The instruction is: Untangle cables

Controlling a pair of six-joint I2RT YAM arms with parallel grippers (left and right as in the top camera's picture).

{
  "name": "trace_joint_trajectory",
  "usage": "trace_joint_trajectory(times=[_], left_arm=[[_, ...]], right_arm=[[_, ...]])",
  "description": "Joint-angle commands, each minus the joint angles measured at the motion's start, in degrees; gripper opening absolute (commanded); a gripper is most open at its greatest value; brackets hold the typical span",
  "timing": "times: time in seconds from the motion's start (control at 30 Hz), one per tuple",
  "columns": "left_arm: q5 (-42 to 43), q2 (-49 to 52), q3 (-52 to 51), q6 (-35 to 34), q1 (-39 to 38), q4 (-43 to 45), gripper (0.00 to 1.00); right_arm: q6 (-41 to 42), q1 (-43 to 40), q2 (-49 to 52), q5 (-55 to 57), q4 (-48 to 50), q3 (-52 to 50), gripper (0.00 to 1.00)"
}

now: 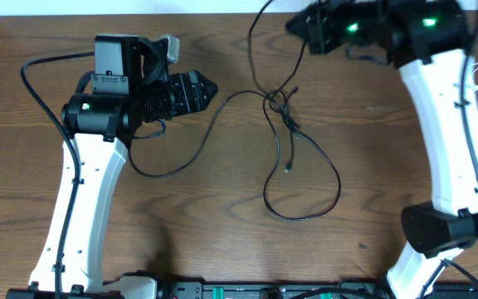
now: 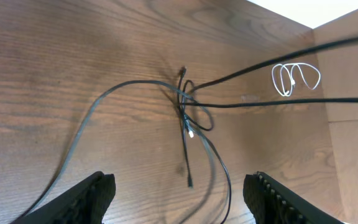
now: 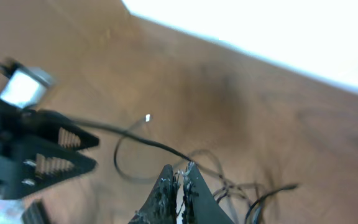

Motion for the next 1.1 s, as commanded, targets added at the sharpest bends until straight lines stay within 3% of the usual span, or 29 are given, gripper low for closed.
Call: trace_joint_trajectory(times=[0.0, 0.17, 0.3, 0.6, 0.8, 1.07], left_arm=[[-1.6, 0.4, 0.8, 1.2, 0.0, 0.4, 0.72], [-1.7, 0.9, 0.8, 1.2, 0.0, 0.4, 0.73], [-1.6, 2.5, 0.8, 1.2, -0.8, 0.4, 0.73], [-1.6, 7.6, 0.8, 1.3, -8.8, 4.0, 0.85], [4.3, 11.6, 0.7, 8.7, -14.6, 7.9, 0.86], [7.3, 19.4, 0.7, 9.2, -20.8, 13.2, 0.86]], right_arm=[[1.6, -2.6, -6.8, -1.2, 2.0, 7.4, 0.01], [5.3, -6.3, -12.3, -0.2, 6.8, 9.7, 0.01], [8.1, -7.6, -14.9, 6.9, 5.4, 9.7, 0.01], [8.0, -7.6, -11.3, 7.8, -0.4, 9.1, 0.01], [8.0, -7.6, -9.6, 7.6, -1.6, 9.1, 0.01], [8.0, -7.6, -9.5, 7.6, -2.1, 9.1, 0.01]])
